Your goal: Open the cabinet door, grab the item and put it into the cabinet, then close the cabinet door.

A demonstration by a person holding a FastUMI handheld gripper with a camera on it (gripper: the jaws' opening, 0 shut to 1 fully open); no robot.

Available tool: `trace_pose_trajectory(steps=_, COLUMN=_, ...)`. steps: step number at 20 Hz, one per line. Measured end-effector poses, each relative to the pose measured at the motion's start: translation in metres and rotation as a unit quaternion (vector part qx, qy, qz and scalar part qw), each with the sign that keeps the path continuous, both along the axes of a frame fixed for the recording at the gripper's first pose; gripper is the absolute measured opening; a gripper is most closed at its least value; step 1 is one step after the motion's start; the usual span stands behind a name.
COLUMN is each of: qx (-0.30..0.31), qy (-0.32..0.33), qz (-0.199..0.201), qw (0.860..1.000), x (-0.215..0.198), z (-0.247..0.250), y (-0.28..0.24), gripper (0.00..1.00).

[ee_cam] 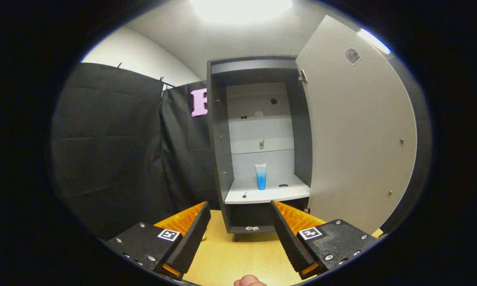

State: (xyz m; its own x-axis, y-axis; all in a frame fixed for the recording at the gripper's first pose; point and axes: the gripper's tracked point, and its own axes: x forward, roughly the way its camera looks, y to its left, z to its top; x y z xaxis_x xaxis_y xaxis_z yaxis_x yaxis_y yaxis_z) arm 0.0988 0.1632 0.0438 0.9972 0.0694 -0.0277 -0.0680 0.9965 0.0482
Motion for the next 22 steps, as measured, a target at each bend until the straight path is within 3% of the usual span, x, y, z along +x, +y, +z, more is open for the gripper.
trace_pose_trajectory(steps=3, qx=0.007, qy=-0.01, qz=-0.026, qw=1.0, x=-0.036, z=0.014, y=-0.049, gripper=0.93)
trace_pose_trajectory(steps=10, qx=-0.024, qy=0.015, qz=-0.139, qw=0.99, x=-0.125, z=0.003, y=-0.222, gripper=0.93)
trace_pose_trajectory(steps=13, qx=-0.017, qy=0.008, qz=-0.173, qw=0.985, x=-0.142, z=0.013, y=-0.279, gripper=0.93)
trace_pose_trajectory(steps=17, qx=-0.037, qy=0.007, qz=-0.155, qw=0.987, x=-0.12, z=0.015, y=-0.314, gripper=0.92)
trace_pose_trajectory(steps=22, qx=-0.046, qy=0.015, qz=-0.124, qw=0.991, x=-0.049, z=0.015, y=-0.347, gripper=0.93)
